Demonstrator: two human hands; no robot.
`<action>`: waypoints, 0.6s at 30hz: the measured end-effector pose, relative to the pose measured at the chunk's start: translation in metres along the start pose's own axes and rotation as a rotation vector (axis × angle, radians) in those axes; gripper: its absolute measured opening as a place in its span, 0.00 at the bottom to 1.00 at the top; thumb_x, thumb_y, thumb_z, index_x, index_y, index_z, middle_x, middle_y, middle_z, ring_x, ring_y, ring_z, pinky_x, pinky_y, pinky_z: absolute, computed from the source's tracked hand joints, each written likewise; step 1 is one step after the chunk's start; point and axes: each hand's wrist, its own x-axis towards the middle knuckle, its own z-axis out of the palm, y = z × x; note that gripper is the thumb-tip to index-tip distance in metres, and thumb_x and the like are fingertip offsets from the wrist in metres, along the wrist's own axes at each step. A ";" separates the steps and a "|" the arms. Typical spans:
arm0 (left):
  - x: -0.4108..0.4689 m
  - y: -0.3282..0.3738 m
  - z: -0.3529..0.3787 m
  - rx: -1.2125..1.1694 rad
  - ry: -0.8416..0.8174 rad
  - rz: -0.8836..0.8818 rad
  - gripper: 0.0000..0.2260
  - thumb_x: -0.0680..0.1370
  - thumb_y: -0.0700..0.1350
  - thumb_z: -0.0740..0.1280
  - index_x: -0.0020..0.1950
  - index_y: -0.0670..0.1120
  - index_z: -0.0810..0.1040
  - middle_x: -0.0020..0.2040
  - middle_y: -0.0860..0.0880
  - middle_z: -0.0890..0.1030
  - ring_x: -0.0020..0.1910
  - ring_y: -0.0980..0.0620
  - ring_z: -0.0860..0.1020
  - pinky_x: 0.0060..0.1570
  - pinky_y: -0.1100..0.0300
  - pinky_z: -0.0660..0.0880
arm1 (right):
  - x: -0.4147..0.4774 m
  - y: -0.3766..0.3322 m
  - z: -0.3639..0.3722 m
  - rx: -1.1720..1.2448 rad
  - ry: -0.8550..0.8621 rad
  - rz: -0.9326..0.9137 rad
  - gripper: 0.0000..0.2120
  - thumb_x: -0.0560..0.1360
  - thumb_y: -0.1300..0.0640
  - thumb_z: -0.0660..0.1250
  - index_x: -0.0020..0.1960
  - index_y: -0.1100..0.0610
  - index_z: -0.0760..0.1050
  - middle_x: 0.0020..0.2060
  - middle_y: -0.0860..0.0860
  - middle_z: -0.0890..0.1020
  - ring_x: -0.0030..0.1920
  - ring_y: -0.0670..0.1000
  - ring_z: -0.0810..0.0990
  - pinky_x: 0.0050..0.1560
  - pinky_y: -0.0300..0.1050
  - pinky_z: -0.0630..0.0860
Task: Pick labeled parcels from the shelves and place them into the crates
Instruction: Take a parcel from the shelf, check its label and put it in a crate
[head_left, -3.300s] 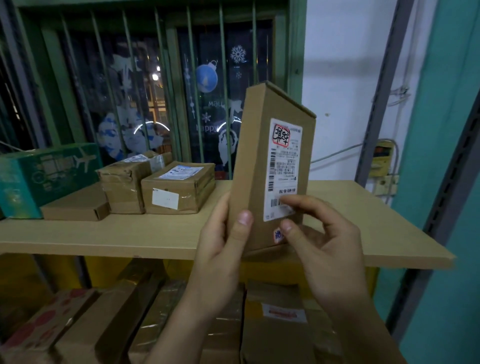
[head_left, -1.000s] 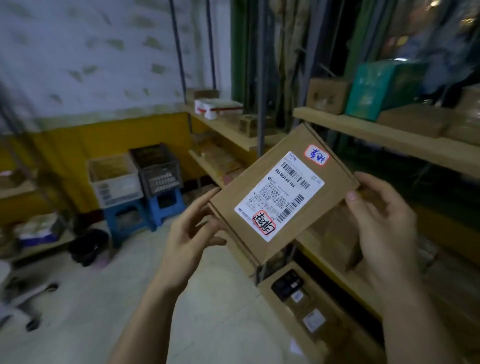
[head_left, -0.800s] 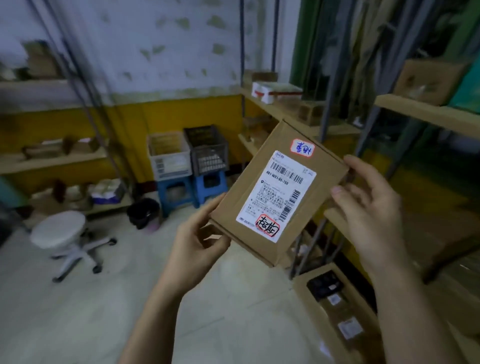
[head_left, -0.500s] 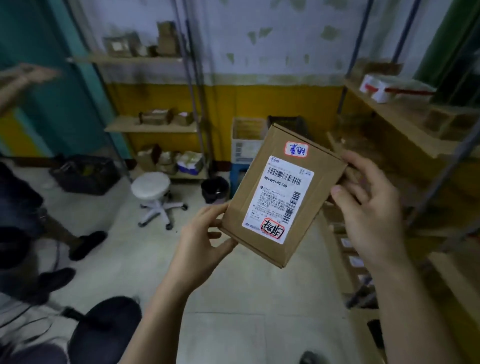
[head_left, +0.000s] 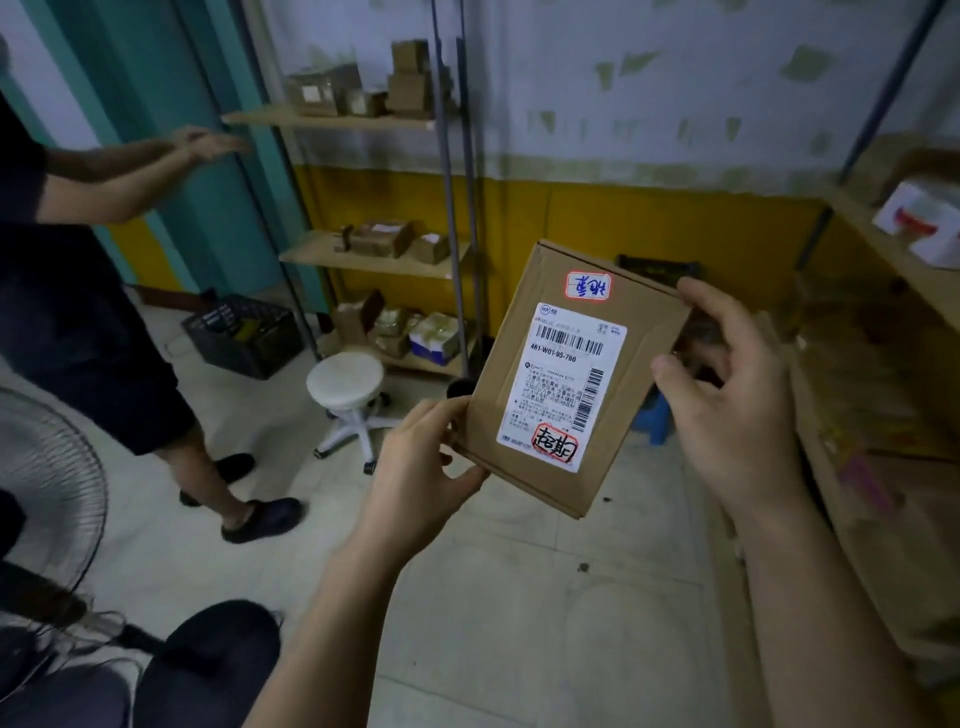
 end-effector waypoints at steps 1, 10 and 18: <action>0.016 0.001 0.009 -0.001 -0.001 -0.002 0.26 0.72 0.45 0.79 0.69 0.54 0.76 0.55 0.58 0.77 0.50 0.58 0.79 0.47 0.63 0.79 | 0.017 0.009 -0.004 -0.013 0.003 -0.003 0.27 0.78 0.66 0.67 0.73 0.48 0.71 0.68 0.51 0.75 0.65 0.47 0.79 0.57 0.41 0.81; 0.154 -0.023 0.091 -0.008 -0.050 0.014 0.28 0.71 0.46 0.79 0.69 0.55 0.73 0.57 0.60 0.76 0.51 0.62 0.78 0.47 0.68 0.78 | 0.140 0.101 -0.011 -0.014 0.030 0.051 0.26 0.79 0.67 0.67 0.73 0.50 0.71 0.68 0.52 0.76 0.63 0.46 0.80 0.56 0.45 0.82; 0.320 -0.085 0.176 -0.108 -0.121 0.039 0.26 0.72 0.45 0.78 0.69 0.50 0.75 0.58 0.56 0.78 0.53 0.57 0.78 0.51 0.59 0.81 | 0.273 0.188 0.014 -0.166 0.098 0.105 0.24 0.79 0.64 0.69 0.73 0.49 0.71 0.68 0.47 0.72 0.59 0.36 0.78 0.53 0.37 0.82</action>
